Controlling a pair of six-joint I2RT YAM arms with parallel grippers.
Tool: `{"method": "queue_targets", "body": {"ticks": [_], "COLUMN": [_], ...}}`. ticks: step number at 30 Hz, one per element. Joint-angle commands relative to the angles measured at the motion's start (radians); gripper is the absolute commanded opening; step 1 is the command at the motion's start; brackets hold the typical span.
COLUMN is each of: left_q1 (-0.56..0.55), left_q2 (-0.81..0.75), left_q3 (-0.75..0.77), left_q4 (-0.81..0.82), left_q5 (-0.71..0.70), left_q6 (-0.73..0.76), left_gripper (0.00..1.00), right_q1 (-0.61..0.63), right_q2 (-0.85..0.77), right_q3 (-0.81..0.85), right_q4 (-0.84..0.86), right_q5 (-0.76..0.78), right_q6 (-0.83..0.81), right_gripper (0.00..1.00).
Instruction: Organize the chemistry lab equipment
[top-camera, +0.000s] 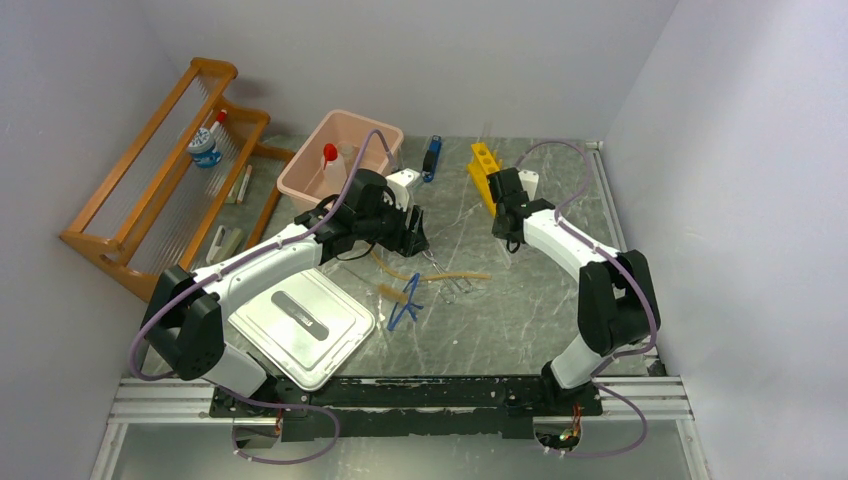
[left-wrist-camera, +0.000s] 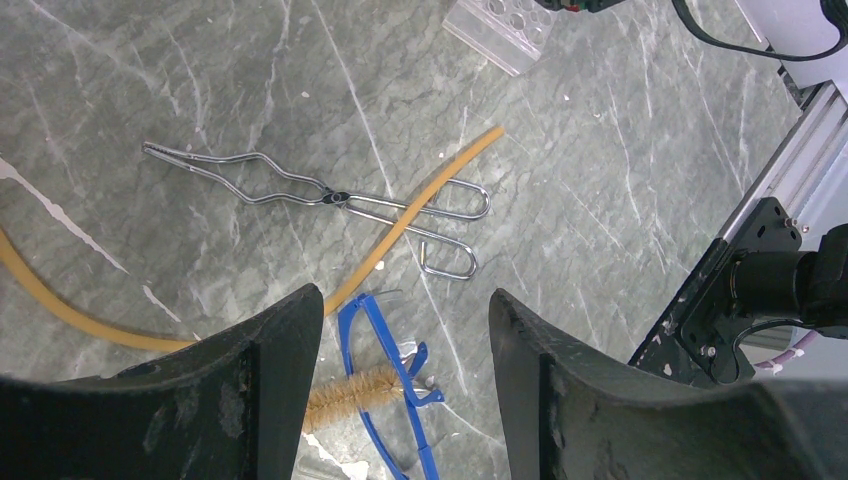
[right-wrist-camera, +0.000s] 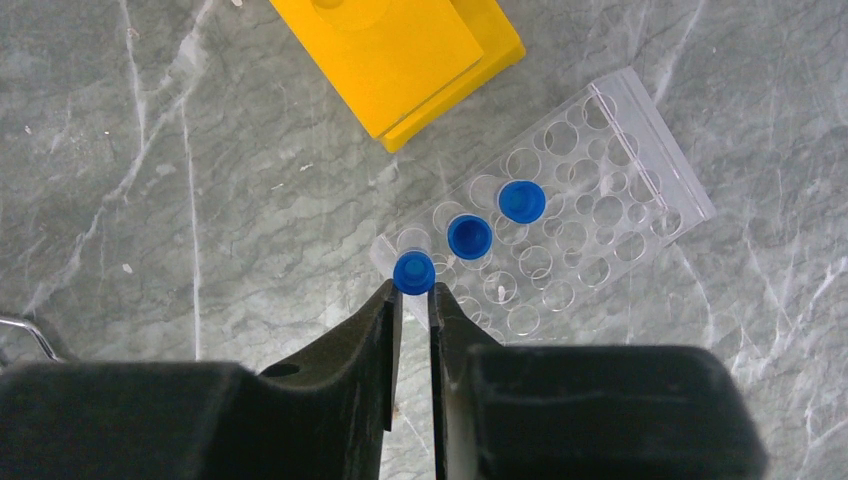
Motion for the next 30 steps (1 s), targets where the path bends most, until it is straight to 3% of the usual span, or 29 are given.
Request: {"method": "queue_targets", "body": {"ticks": [1,6,13,20,24,30], "left_q1": [0.003,0.003,0.003,-0.017,-0.047,-0.079], "left_q2": [-0.006,-0.014,-0.014,0.000,0.012,0.051], "left_q3": [0.008,0.004,-0.006,-0.058,-0.095,-0.164], "left_q4": [0.013,0.010,-0.006,-0.041,-0.075,-0.028], "left_q5": [-0.015,-0.024,-0.034,-0.064,-0.088,-0.033], "left_q6": [0.001,0.000,-0.003,-0.024,-0.044,-0.085], "left_gripper": [0.66,0.66,0.68,0.70,0.71,0.58], "right_q1": [-0.006,-0.005,-0.006,0.004,0.041,0.080], "right_q2": [-0.019,-0.113,-0.234,-0.290,-0.328,-0.373], "right_q3": [0.031,0.029,0.020,-0.110,-0.226,-0.334], "right_q4": [-0.008,-0.032,-0.052,0.059,0.148,0.187], "right_q5": [-0.010,-0.087,-0.200,-0.467,-0.518,-0.532], "right_q6": [0.006,0.001,0.008,0.104,0.170,0.223], "right_gripper": [0.23,0.35,0.46,0.50,0.52,0.51]}}
